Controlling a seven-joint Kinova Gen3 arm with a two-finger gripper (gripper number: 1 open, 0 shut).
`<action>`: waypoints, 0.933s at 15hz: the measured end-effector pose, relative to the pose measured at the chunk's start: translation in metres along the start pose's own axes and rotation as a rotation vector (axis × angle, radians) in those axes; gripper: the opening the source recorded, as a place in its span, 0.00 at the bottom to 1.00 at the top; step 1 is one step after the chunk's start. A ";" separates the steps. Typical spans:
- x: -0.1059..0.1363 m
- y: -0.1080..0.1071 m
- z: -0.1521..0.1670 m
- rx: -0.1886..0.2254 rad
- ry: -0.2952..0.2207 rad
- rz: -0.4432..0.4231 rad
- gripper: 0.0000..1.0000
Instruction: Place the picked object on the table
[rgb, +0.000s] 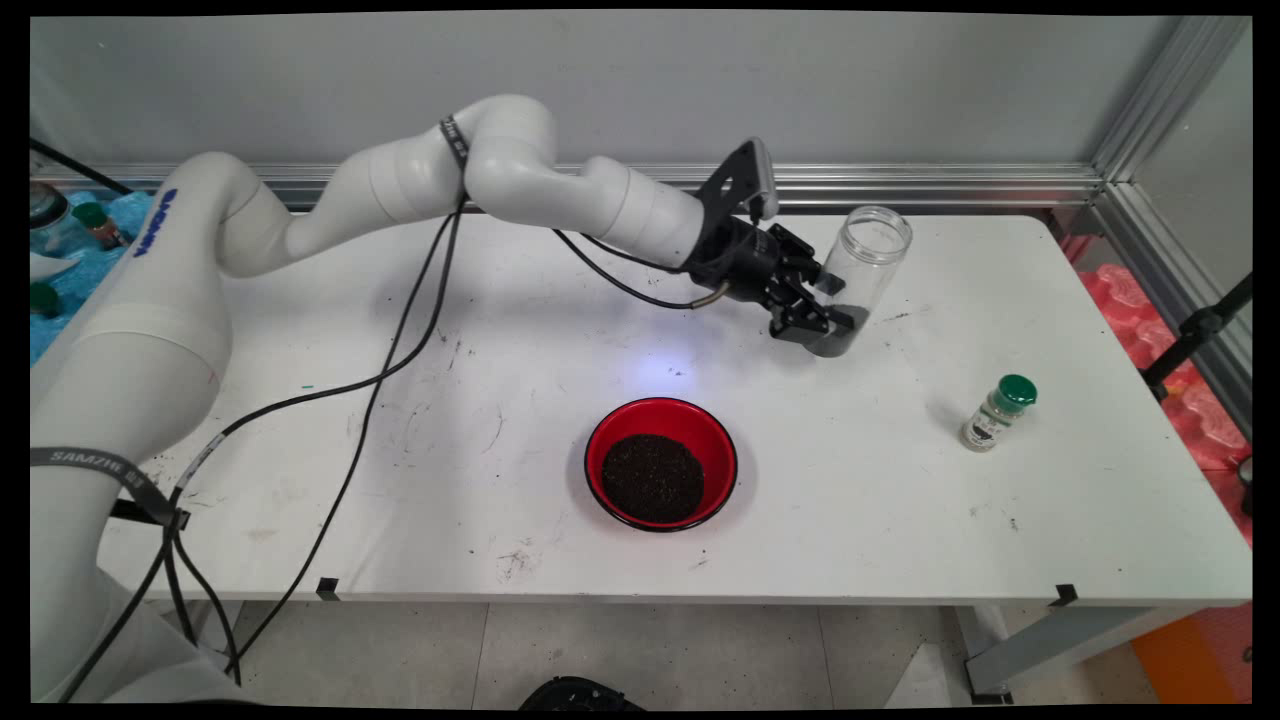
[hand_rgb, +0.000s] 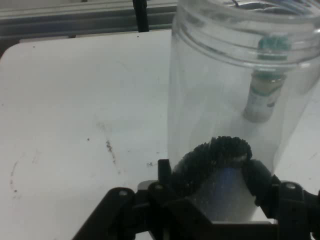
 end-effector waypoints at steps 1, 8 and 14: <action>0.000 0.000 0.005 -0.002 0.000 -0.005 0.00; -0.002 -0.003 0.039 -0.006 -0.001 -0.044 0.00; -0.005 -0.004 0.057 -0.011 -0.010 -0.060 0.00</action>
